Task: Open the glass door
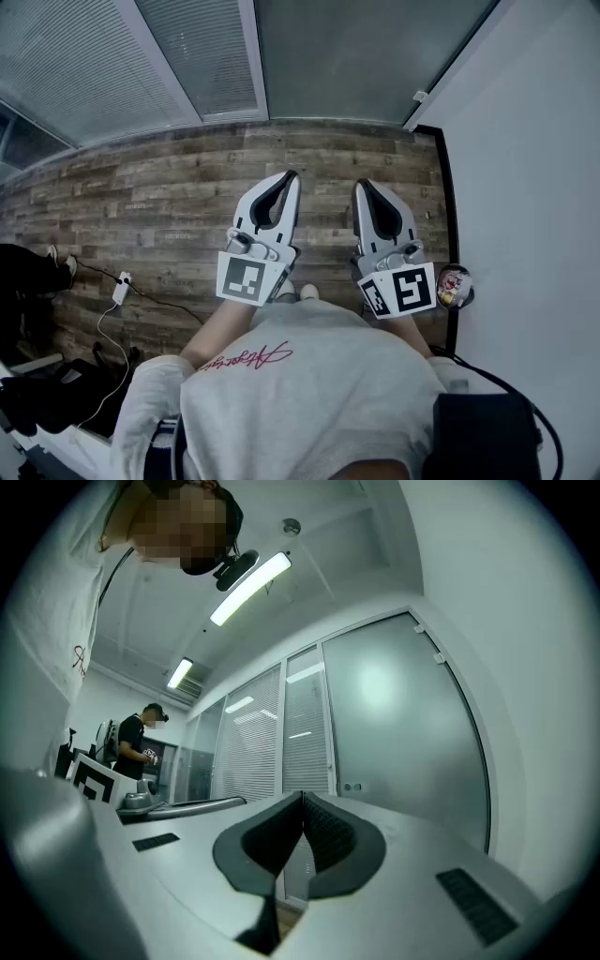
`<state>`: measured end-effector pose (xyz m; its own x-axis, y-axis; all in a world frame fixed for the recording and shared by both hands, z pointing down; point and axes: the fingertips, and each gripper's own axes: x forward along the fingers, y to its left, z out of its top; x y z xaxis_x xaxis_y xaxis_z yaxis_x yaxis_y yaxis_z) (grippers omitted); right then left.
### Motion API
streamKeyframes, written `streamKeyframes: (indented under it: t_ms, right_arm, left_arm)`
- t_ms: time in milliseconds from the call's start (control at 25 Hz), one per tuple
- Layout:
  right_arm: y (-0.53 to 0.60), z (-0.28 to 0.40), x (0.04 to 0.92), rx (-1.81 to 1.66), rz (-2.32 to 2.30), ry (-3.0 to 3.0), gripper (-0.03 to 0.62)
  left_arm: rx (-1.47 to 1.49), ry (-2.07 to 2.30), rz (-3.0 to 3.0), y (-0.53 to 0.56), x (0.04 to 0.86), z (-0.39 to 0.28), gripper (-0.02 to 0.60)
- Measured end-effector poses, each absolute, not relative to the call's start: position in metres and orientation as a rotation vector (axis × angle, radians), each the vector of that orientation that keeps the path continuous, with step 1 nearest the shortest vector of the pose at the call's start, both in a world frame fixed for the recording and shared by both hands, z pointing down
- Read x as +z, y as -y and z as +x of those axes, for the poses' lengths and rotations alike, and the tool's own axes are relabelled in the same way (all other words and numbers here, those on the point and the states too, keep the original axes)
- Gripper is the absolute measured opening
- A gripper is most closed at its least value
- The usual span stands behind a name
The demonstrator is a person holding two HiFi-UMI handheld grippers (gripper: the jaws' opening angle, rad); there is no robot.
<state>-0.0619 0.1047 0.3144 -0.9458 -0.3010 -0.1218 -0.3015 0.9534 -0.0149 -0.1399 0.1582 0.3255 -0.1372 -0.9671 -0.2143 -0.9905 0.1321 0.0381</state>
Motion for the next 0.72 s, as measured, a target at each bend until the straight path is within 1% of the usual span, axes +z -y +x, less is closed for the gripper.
streamKeyframes:
  t_ms: [720]
  right_arm:
    - [-0.107, -0.053, 0.313, 0.059, -0.418, -2.996, 0.018]
  left_arm:
    - [0.245, -2.249, -1.964, -0.152, 0.321, -0.127, 0.017]
